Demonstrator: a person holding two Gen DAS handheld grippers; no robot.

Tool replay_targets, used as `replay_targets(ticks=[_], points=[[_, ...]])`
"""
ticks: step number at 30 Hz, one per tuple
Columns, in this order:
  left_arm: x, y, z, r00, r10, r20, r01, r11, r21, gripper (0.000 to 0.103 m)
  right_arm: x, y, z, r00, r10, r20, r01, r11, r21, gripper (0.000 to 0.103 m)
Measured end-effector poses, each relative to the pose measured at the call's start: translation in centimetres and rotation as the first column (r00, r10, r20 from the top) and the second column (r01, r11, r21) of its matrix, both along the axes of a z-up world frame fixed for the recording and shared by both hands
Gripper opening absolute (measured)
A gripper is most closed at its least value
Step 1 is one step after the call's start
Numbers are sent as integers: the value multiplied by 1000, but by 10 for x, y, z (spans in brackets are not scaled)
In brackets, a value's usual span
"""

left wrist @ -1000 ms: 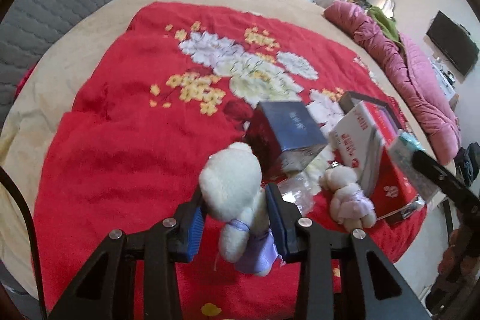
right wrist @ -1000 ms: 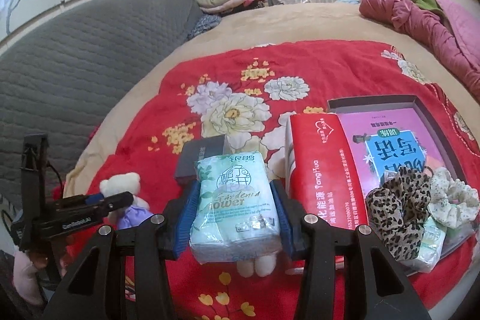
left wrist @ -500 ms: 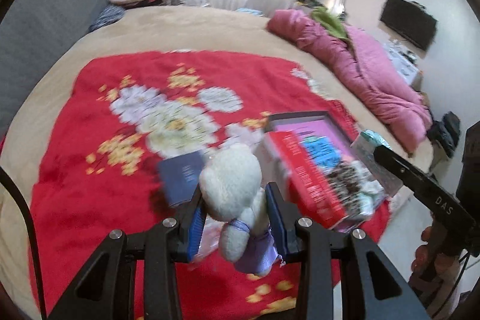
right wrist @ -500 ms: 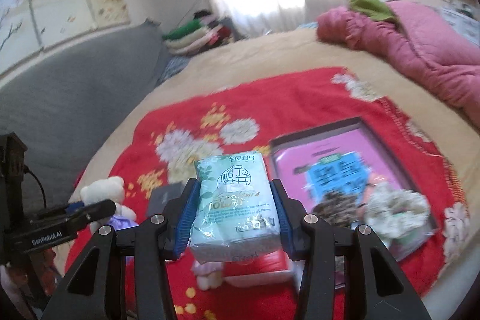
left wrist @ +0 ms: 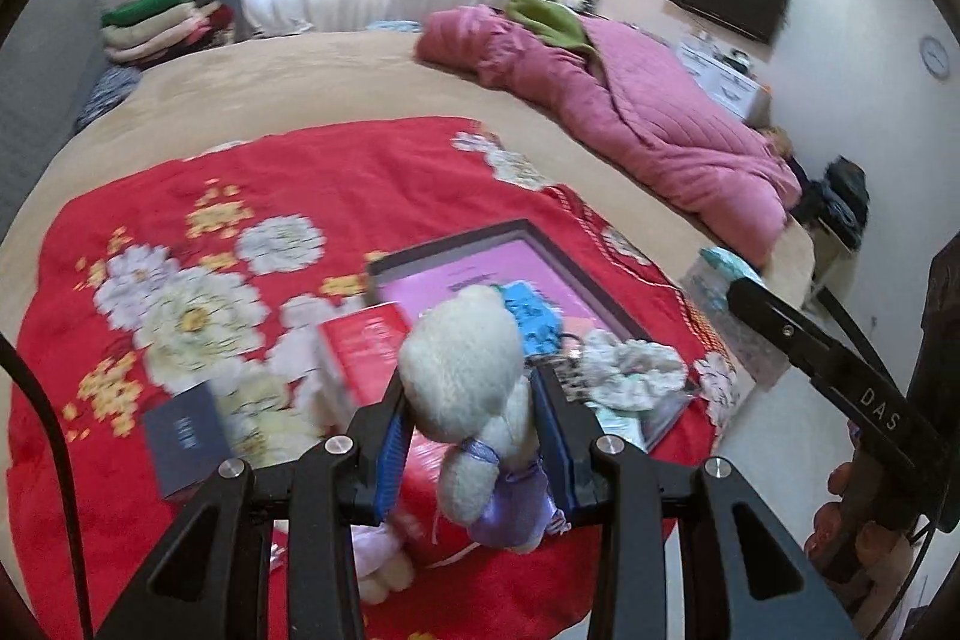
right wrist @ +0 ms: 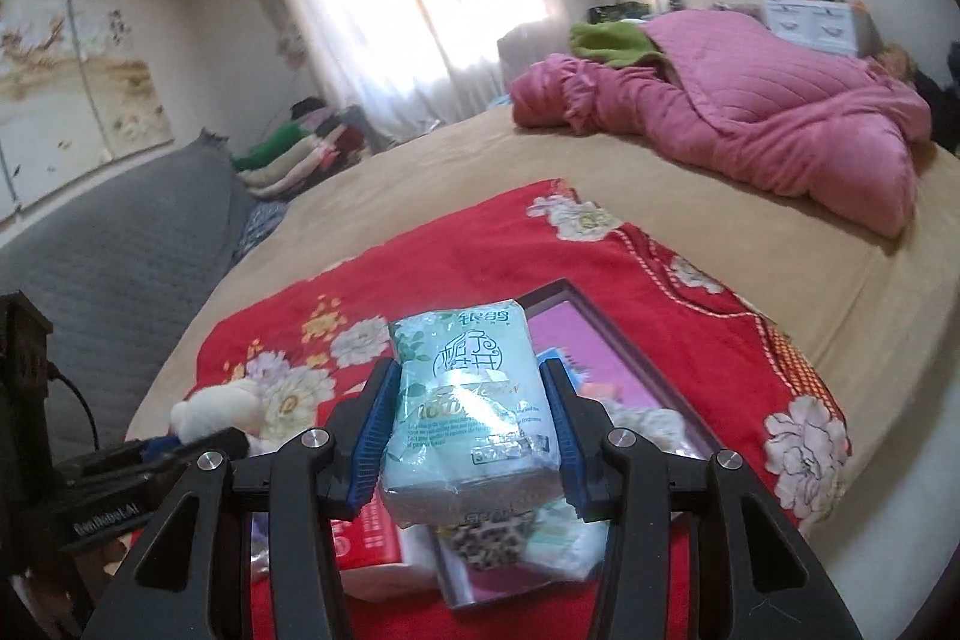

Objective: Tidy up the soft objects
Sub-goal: 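Carry the teddy bear and tissue pack over the pink book tray with both grippers, then lower the teddy bear into the tray with left gripper while right drops the tissue pack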

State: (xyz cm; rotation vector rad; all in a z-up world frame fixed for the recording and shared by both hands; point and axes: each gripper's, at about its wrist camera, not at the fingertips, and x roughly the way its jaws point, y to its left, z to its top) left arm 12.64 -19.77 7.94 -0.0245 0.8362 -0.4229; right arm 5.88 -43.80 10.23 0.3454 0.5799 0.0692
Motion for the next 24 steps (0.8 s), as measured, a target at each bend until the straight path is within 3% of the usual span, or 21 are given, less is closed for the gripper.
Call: replay_targets(ticks=[8,24], points=[[17,-44,-17,998,-59,-25,60,997,43,39,6,-15,-16,999,-27,-24,27,1000,-12,49],[47,-83,-66,985,-104,-137,119,987,104,39,38,-31,-67,989,-44,-141,39,999,-37,49]])
